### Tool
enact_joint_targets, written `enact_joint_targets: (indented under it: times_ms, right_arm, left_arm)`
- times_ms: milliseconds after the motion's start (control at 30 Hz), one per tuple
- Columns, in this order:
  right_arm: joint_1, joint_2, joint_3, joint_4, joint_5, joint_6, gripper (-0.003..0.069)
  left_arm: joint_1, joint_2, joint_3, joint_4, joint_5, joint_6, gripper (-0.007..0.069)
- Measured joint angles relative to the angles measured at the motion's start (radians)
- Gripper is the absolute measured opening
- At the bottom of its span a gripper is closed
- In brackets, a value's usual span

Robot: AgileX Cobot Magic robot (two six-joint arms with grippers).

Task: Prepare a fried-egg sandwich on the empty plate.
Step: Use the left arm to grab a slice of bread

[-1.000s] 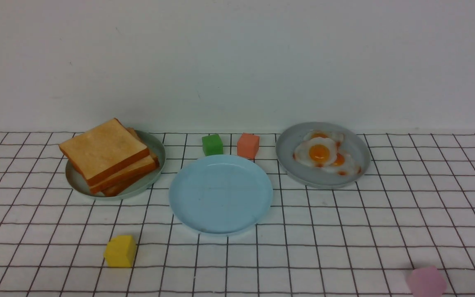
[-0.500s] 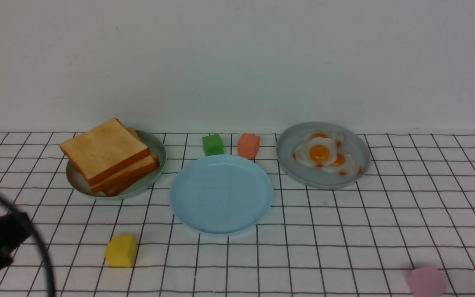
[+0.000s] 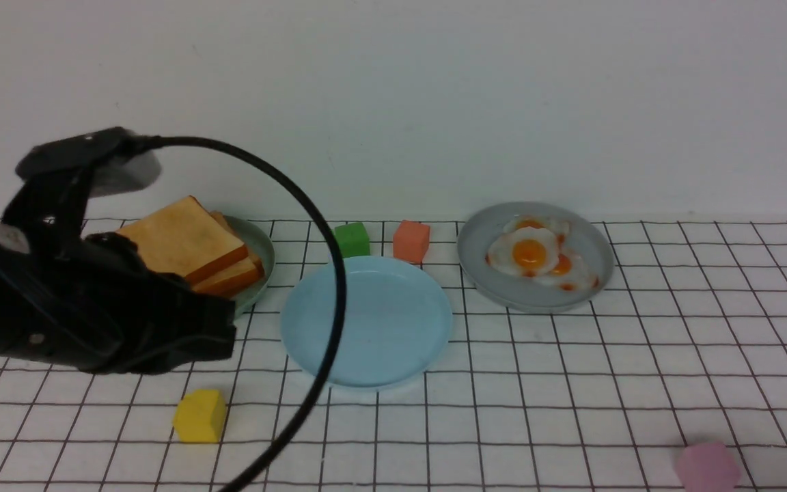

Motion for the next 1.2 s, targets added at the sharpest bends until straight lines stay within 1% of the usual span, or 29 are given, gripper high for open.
enact_joint_targets:
  times_ms: [33,67,100,133,167,200,233,300,333,367,400,467,533,567,600,633,733,833,933,1033,1100,1133,1167,1200]
  right_arm:
    - [0.000,0.000,-0.003,0.008,0.003,0.000,0.0223]
    - [0.000,0.000,-0.039,0.042,0.048,-0.019,0.0191]
    - [0.001,0.005,-0.072,0.045,0.091,-0.063,0.0165]
    - [0.008,0.026,-0.154,0.041,0.142,-0.144,0.0109]
    - [0.010,0.039,-0.167,0.040,0.160,-0.174,0.0101]
    - [0.018,0.090,-0.255,0.033,0.219,-0.270,0.0039]
    - [0.024,0.158,-0.366,0.019,0.295,-0.361,0.0003]
    - [0.030,0.311,-0.542,-0.021,0.439,-0.481,-0.0008]
    - [0.030,0.325,-0.542,-0.021,0.470,-0.498,-0.0008]
    - [0.030,0.428,-0.647,-0.053,0.581,-0.547,-0.0006]
    - [0.030,0.499,-0.712,-0.075,0.659,-0.571,-0.0004]
    - [0.039,0.628,-0.823,-0.103,0.794,-0.611,0.0000]
    - [0.071,0.704,-0.879,-0.115,0.848,-0.629,0.0000]
    - [0.076,0.711,-0.883,-0.116,0.851,-0.631,0.0000]
    - [0.124,0.755,-0.918,-0.123,0.864,-0.637,0.0001]
    - [0.124,0.759,-0.918,-0.123,0.865,-0.637,0.0001]
    - [0.229,0.813,-0.947,-0.159,0.856,-0.643,0.0001]
    - [0.275,0.832,-0.949,-0.188,0.853,-0.646,0.0002]
    - [0.289,0.839,-0.949,-0.202,0.853,-0.646,0.0003]
    - [0.289,0.839,-0.949,-0.202,0.853,-0.646,0.0004]
    - [0.289,0.839,-0.950,-0.202,0.853,-0.646,0.0003]
    - [0.289,0.839,-0.950,-0.203,0.853,-0.646,0.0003]
    - [0.289,0.839,-0.950,-0.205,0.853,-0.646,0.0005]
    - [0.289,0.839,-0.950,-0.205,0.853,-0.646,0.0006]
  left_arm:
    - [-0.001,0.003,-0.003,0.000,0.001,0.000,-0.0013]
    - [-0.004,0.026,-0.014,0.007,0.009,0.001,-0.0013]
    - [-0.004,0.041,-0.024,0.019,0.012,0.001,-0.0013]
    - [-0.003,0.074,-0.046,0.045,0.012,0.001,-0.0013]
    - [-0.002,0.079,-0.049,0.055,0.013,0.001,-0.0013]
    - [0.002,0.115,-0.076,0.081,0.014,0.001,-0.0013]
    - [0.015,0.161,-0.097,0.115,0.014,0.001,-0.0013]
    - [0.039,0.229,-0.129,0.165,0.026,0.000,-0.0013]
    - [0.042,0.236,-0.135,0.169,0.028,0.000,-0.0013]
    - [0.062,0.279,-0.154,0.193,0.044,-0.007,-0.0013]
    - [0.075,0.304,-0.164,0.205,0.050,-0.008,-0.0013]
    - [0.103,0.342,-0.196,0.220,0.042,-0.008,-0.0013]
    - [0.120,0.371,-0.242,0.234,0.018,-0.006,-0.0013]
    - [0.122,0.371,-0.242,0.236,0.015,-0.006,-0.0013]
    - [0.131,0.407,-0.303,0.268,-0.005,0.002,-0.0013]
    - [0.131,0.412,-0.311,0.268,-0.005,0.002,-0.0013]
    - [0.134,0.524,-0.460,0.343,0.029,0.007,-0.0013]
    - [0.134,0.621,-0.563,0.393,0.083,0.007,-0.0013]
    - [0.137,0.715,-0.654,0.465,0.112,0.007,-0.0001]
    - [0.138,0.769,-0.703,0.507,0.122,0.029,0.0075]
    - [0.138,0.786,-0.713,0.512,0.123,0.065,0.0154]
    - [0.138,0.795,-0.715,0.510,0.125,0.094,0.0225]
    - [0.138,0.798,-0.715,0.509,0.125,0.113,0.0274]
    - [0.138,0.801,-0.716,0.509,0.125,0.124,0.0304]
